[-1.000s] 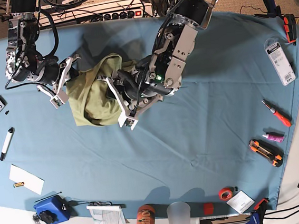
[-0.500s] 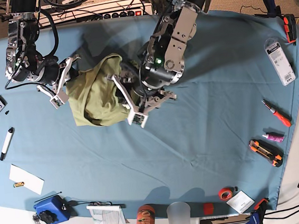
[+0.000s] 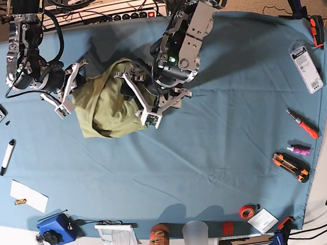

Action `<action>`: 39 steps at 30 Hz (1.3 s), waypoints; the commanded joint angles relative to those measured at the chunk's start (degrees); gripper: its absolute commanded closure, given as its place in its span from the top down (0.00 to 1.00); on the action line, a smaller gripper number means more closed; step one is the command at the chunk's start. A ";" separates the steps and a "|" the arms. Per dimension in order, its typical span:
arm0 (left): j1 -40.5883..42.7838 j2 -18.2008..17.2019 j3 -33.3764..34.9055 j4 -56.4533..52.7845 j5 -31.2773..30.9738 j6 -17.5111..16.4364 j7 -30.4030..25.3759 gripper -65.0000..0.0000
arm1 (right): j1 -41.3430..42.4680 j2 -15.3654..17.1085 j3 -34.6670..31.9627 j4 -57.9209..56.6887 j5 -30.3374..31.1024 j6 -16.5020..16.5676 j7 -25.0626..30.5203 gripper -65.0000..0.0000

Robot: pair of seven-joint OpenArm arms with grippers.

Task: Layout the t-shirt on the table in an organized manner, then fold the t-shirt properly
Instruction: 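Tuck the loose shirt fabric under the bundle with the left gripper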

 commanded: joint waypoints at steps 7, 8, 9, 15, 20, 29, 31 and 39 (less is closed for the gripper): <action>-0.35 1.43 0.22 -5.86 -4.57 0.00 -2.67 0.69 | 0.59 0.70 0.11 0.63 -0.68 -0.32 -0.87 0.00; -0.35 1.43 0.22 -6.58 -4.61 0.00 -2.62 0.69 | 0.59 0.70 0.13 0.63 -0.68 -0.32 -0.96 0.00; -0.33 1.43 0.22 -7.19 -4.85 0.22 -2.62 0.69 | 0.59 0.70 0.13 0.63 -0.66 -0.32 -1.03 0.00; -0.31 1.43 0.22 -7.67 -8.20 3.02 -2.36 0.60 | 0.59 0.68 0.13 0.63 -0.66 -0.32 -1.01 0.00; -0.33 1.43 0.22 -7.67 -10.84 5.16 -0.42 0.18 | 0.59 0.70 0.13 0.63 -0.68 -0.32 -1.01 0.00; -0.48 1.43 0.22 -5.42 -10.82 -3.96 4.87 0.00 | 0.92 0.68 2.23 0.63 1.11 -0.32 2.69 0.00; -0.50 1.43 0.22 -3.19 -10.84 -5.29 5.11 0.00 | 1.60 0.68 5.05 0.63 1.53 -0.32 2.71 0.00; -3.67 1.05 0.22 0.33 -14.62 -15.19 4.79 0.00 | 4.42 0.72 19.21 0.63 1.49 -0.32 2.34 0.00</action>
